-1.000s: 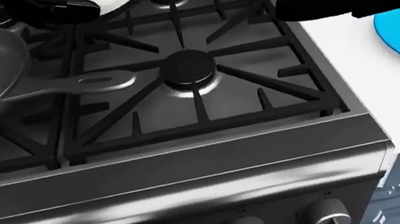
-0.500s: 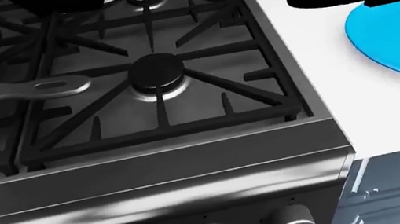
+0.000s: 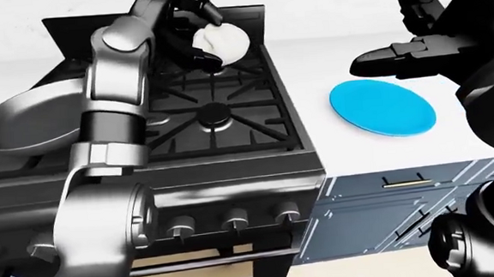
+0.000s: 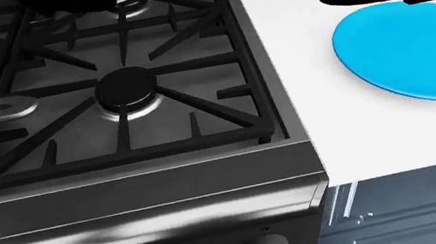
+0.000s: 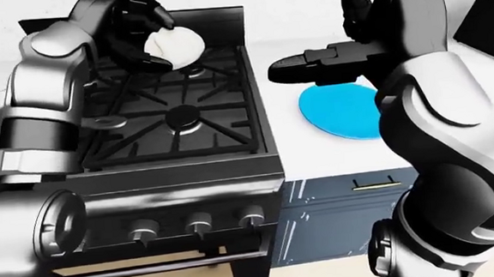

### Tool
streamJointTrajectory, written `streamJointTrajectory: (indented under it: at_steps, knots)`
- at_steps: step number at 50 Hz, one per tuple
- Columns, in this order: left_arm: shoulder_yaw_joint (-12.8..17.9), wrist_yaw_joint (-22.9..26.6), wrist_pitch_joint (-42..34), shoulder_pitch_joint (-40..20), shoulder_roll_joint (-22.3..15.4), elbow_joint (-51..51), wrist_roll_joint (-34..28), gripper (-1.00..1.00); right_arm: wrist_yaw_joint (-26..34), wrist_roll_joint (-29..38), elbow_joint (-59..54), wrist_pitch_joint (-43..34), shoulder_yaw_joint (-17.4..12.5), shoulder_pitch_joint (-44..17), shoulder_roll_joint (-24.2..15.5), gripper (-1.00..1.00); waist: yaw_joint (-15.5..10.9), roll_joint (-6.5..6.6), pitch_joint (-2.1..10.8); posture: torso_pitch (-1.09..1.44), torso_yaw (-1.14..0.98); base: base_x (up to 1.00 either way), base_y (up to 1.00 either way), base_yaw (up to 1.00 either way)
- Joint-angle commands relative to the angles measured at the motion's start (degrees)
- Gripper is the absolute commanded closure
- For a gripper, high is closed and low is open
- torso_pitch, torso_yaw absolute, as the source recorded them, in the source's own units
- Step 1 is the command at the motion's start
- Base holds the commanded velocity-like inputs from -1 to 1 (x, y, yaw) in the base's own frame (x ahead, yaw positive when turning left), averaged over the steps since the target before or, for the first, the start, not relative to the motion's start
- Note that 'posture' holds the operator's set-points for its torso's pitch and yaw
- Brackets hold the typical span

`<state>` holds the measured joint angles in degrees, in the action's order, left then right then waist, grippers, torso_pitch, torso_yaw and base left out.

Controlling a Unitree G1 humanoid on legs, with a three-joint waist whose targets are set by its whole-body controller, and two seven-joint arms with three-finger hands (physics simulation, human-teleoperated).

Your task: Pick the dumpling from the pan and place it on the plate.

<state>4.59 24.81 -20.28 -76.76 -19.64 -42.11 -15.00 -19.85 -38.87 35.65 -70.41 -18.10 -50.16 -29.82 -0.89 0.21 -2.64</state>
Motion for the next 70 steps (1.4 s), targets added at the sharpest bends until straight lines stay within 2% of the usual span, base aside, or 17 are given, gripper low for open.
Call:
streamJointTrajectory:
  at_steps: [1,4,12,16,18,19,29,33,34,36,43,47,48,59,62,63,70]
  knots:
    - [0.7,-0.6,1.3,-2.2,-0.9,1.9,0.3,0.58,0.1,0.0,0.7,1.6,-0.1,-1.7,-0.5,-1.00,-0.1,-0.03,1.56,0.00,0.00,0.00,-0.11,0.00]
    - [0.6,-0.8,2.0,-2.4,-0.7,0.8,0.1,0.58,0.3,0.1,0.4,1.9,-0.2,-1.4,-0.7,-1.00,0.7,2.83,2.59,0.00,0.00,0.00,-0.11,0.00]
    - [0.4,-0.8,2.3,-2.9,-0.4,0.5,0.0,0.59,0.0,-0.4,0.7,1.4,-0.5,-1.8,-0.7,-1.00,0.5,0.18,1.99,0.00,0.00,0.00,-0.11,0.00]
    - [0.3,-1.1,2.3,-3.0,-0.2,0.3,-0.1,0.60,-0.1,-0.7,0.8,1.3,-0.8,-1.9,-0.8,-1.00,0.0,-3.17,1.86,0.00,0.00,0.00,-0.12,0.00]
    - [0.4,-0.9,1.9,-3.7,-0.2,0.2,-0.1,0.60,-0.4,-1.2,0.8,0.9,-1.1,-2.2,-1.1,-1.00,-0.1,-7.44,2.75,0.00,0.00,0.00,-0.11,0.00]
    - [0.4,-0.9,2.0,-3.7,-0.2,0.2,-0.1,0.59,-0.6,-1.4,0.9,0.7,-1.2,-2.4,-1.1,-1.00,0.0,-4.57,2.09,0.00,0.00,0.00,-0.10,0.00]
    - [0.5,-0.8,1.6,-3.3,-0.5,0.8,0.0,0.57,-1.5,-2.6,0.9,0.9,-0.9,-2.4,-1.5,-1.00,-0.3,-1.17,1.48,0.00,0.00,0.00,-0.11,0.00]
    - [0.5,-0.9,1.8,-3.3,-0.3,0.7,0.0,0.58,-1.5,-2.7,0.7,1.4,-1.0,-2.0,-1.8,-1.00,0.2,3.57,2.37,0.00,0.00,0.00,-0.11,0.00]
    - [0.4,-0.8,1.8,-3.2,-0.3,0.7,0.0,0.58,-1.6,-2.7,0.8,1.5,-0.8,-2.0,-1.7,-1.00,-0.1,1.31,1.87,0.00,0.00,0.00,-0.11,0.00]
    - [0.4,-0.8,1.7,-3.1,-0.3,0.9,0.0,0.58,-1.7,-2.8,0.8,1.5,-0.6,-1.9,-1.6,-1.00,0.2,2.21,2.21,0.00,0.00,0.00,-0.11,0.00]
    - [0.5,-0.7,1.7,-3.6,-0.5,0.6,-0.1,0.57,-2.0,-3.1,0.7,1.3,-0.6,-2.2,-1.7,-1.00,0.3,-0.97,1.73,0.00,0.00,0.00,-0.11,0.00]
    - [0.4,-0.7,1.7,-3.7,-0.4,0.5,-0.1,0.58,-1.9,-3.1,0.7,1.6,-0.5,-1.9,-1.8,-1.00,-0.2,-6.97,2.50,0.00,0.00,0.00,-0.11,0.00]
    - [0.4,-0.7,1.7,-3.8,-0.4,0.4,0.0,0.58,-1.8,-3.1,0.7,1.7,-0.6,-1.8,-1.8,-1.00,0.1,-4.95,2.01,0.00,0.00,0.00,-0.11,0.00]
    - [0.4,-0.7,1.4,-3.6,-0.3,1.0,0.0,0.58,-2.0,-3.5,0.9,1.7,-0.9,-1.7,-2.1,-1.00,-0.3,-0.59,1.51,0.00,0.00,0.00,-0.11,0.00]
    - [0.5,-0.8,1.5,-3.6,-0.3,0.9,0.1,0.57,-2.2,-3.8,0.9,1.4,-0.9,-2.1,-2.2,-1.00,0.1,3.32,2.30,0.00,0.00,0.00,-0.11,0.00]
    - [0.4,-0.8,1.4,-3.5,-0.3,1.1,0.1,0.57,-2.3,-3.8,0.8,1.3,-1.0,-2.2,-2.2,-1.00,-0.2,1.42,1.94,0.00,0.00,0.00,-0.12,0.00]
    - [0.5,-0.8,1.1,-3.9,-0.4,1.1,0.1,0.57,-2.4,-4.2,0.9,1.5,-1.0,-2.1,-2.4,-1.00,0.4,0.26,1.97,0.00,0.00,0.00,-0.11,0.00]
